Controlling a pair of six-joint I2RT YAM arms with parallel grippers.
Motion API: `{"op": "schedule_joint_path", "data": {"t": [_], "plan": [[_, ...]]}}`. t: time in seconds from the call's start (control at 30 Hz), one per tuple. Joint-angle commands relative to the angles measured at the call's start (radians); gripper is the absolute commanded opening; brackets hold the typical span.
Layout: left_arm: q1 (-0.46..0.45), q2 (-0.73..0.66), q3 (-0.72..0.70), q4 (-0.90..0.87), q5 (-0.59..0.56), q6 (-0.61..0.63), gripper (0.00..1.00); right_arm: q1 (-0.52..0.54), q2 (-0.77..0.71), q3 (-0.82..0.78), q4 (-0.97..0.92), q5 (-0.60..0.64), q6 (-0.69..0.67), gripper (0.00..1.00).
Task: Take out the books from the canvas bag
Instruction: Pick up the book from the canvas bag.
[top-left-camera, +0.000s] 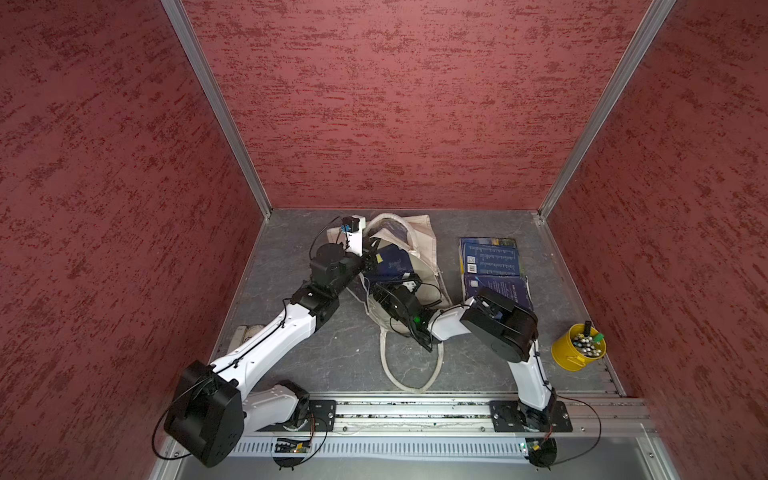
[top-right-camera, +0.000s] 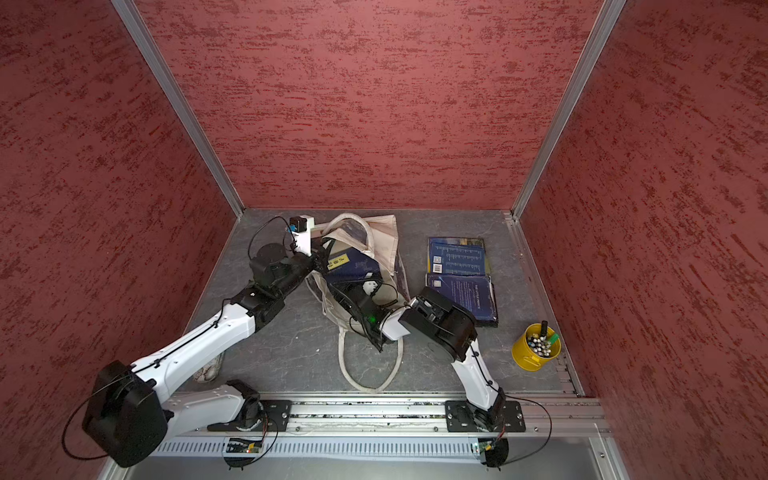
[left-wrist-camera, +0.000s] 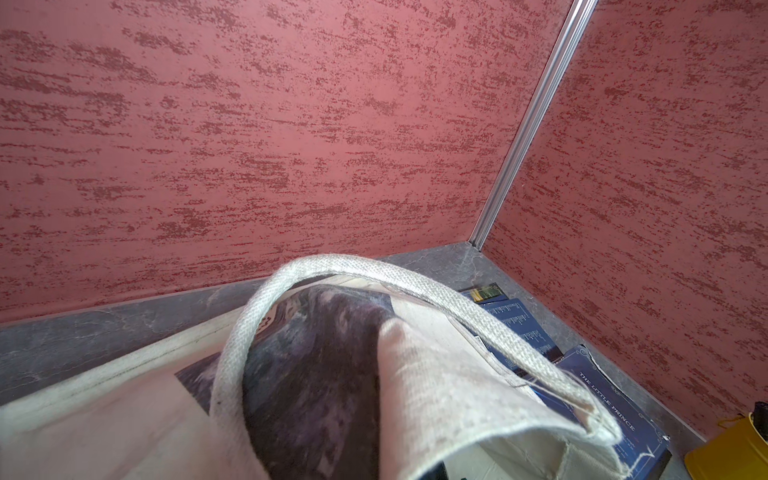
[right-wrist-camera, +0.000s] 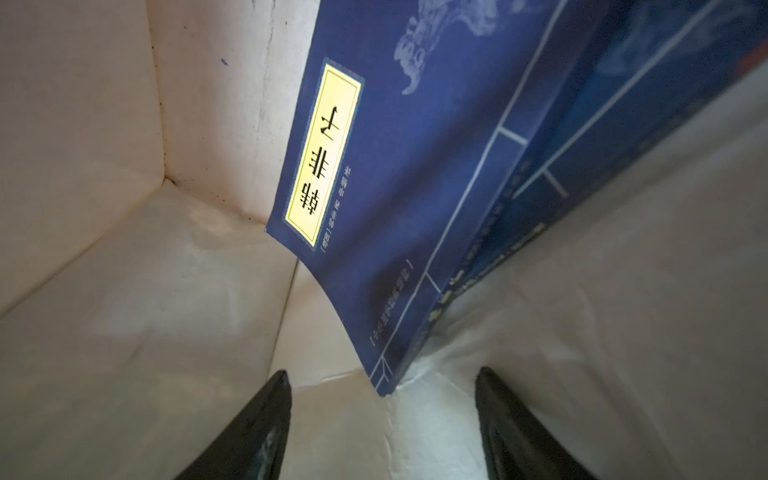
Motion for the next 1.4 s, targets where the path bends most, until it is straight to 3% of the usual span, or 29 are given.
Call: {"op": "schedule_joint_path", "data": {"t": [0.0, 0.23, 0.53, 1.03, 1.13, 1.27, 1.37], "plan": [[-0.011, -0.015, -0.001, 0.07, 0.038, -0.004, 0.0, -0.016, 0.051, 0.046, -0.039, -0.007, 0.035, 0.69], [-0.016, -0.015, -0.01, 0.081, 0.054, 0.002, 0.0, -0.048, 0.066, 0.088, -0.005, 0.045, 0.009, 0.58], [-0.018, -0.009, -0.01, 0.082, 0.057, 0.003, 0.0, -0.108, 0.118, 0.189, 0.044, -0.014, -0.007, 0.44], [-0.02, -0.007, -0.008, 0.084, 0.065, 0.003, 0.0, -0.153, 0.158, 0.325, -0.058, 0.038, 0.011, 0.35], [-0.02, -0.006, -0.009, 0.083, 0.063, 0.006, 0.0, -0.158, 0.179, 0.377, -0.091, 0.026, -0.002, 0.21], [-0.022, -0.012, -0.012, 0.083, 0.033, 0.008, 0.0, -0.158, 0.117, 0.316, -0.059, 0.028, -0.025, 0.02], [-0.02, -0.01, -0.005, 0.076, 0.007, 0.003, 0.0, -0.151, 0.027, 0.236, -0.026, 0.01, -0.067, 0.0]]}}
